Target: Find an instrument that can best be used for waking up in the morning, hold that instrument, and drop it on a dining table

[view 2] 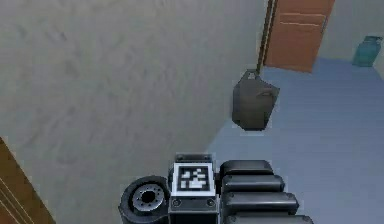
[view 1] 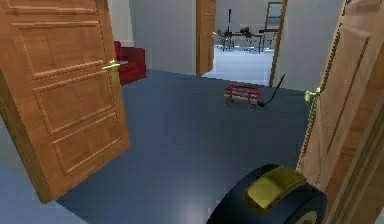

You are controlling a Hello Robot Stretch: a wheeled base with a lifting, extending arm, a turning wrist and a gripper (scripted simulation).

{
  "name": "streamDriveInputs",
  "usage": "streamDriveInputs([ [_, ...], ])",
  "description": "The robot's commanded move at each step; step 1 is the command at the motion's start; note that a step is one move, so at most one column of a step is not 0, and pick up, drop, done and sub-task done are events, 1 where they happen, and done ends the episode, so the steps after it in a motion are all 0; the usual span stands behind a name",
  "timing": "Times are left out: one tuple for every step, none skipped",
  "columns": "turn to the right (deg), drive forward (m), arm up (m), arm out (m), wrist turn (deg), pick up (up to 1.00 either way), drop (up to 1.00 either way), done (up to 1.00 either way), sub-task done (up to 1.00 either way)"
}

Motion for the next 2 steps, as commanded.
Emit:
streamDriveInputs([
  [0.0, 1.00, 0.00, 0.00, 0.0, 0.00, 0.00, 0.00, 0.00],
  [0.0, 1.00, 0.00, 0.00, 0.0, 0.00, 0.00, 0.00, 0.00],
])
